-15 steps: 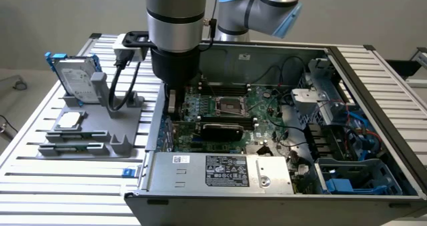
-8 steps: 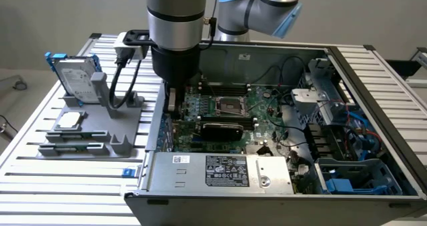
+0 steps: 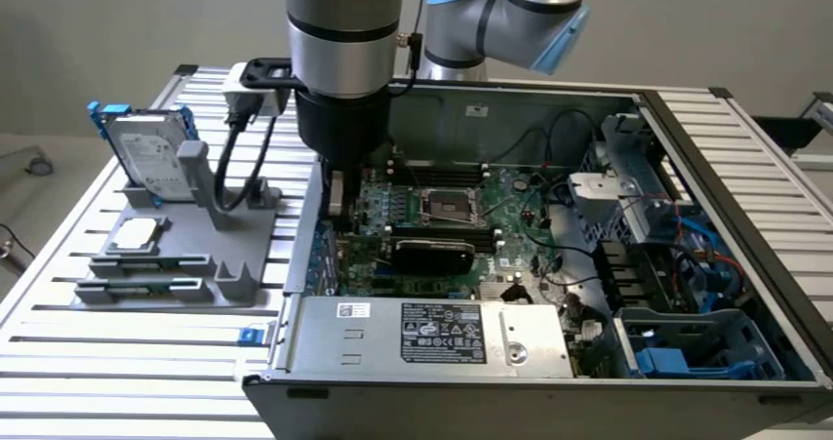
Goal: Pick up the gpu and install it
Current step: 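Press down on the gpu until it lock into place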
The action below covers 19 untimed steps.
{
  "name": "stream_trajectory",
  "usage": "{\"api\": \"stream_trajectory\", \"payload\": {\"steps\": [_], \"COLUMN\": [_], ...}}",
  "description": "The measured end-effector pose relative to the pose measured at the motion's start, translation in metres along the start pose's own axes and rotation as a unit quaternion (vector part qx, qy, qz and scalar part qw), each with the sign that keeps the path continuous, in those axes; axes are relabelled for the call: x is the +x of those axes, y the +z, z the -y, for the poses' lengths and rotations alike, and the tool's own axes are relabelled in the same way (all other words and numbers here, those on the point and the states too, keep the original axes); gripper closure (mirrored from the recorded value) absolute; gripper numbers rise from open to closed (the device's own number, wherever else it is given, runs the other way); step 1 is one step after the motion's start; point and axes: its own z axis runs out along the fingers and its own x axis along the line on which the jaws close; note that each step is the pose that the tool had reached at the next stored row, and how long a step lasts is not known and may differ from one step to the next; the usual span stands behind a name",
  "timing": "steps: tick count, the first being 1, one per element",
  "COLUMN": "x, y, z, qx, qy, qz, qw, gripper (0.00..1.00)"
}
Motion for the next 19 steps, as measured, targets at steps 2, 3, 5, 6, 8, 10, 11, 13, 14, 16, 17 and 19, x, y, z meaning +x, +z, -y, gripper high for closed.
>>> {"api": "stream_trajectory", "payload": {"steps": [2,3,5,6,8,10,11,13,14,16,17,19], "x": [-0.0001,-0.0002,-0.0006,-0.0008,-0.0013,-0.0020,-0.0023,-0.0026,-0.0026,-0.0027,-0.0027,-0.0026], "y": [0.0000,0.0000,-0.0001,-0.0002,-0.0005,-0.0016,-0.0022,-0.0027,-0.0028,-0.0031,-0.0033,-0.0036], "z": [0.0000,0.0000,0.0000,0.0000,0.0000,-0.0001,-0.0001,-0.0001,-0.0001,-0.0001,-0.0001,0.0000], "qx": [0.0003,0.0003,0.0003,0.0003,0.0003,0.0003,0.0003,0.0006,0.0008,0.0014,0.0018,0.0033], "qy": [-0.004,-0.006,-0.008,-0.008,-0.008,-0.009,-0.009,-0.011,-0.013,-0.018,-0.022,-0.028], "qz": [-0.0003,-0.0004,-0.0006,-0.0007,-0.0007,-0.0007,-0.0007,-0.0008,-0.0009,-0.0012,-0.0014,-0.0014], "qw": [1.0000,1.0000,1.0000,1.0000,1.0000,1.0000,1.0000,0.9999,0.9999,0.9998,0.9998,0.9996], "gripper": [0.89,0.89,0.89,0.89,0.89,0.89,0.89,0.89,0.89,0.89,0.89,0.89]}}
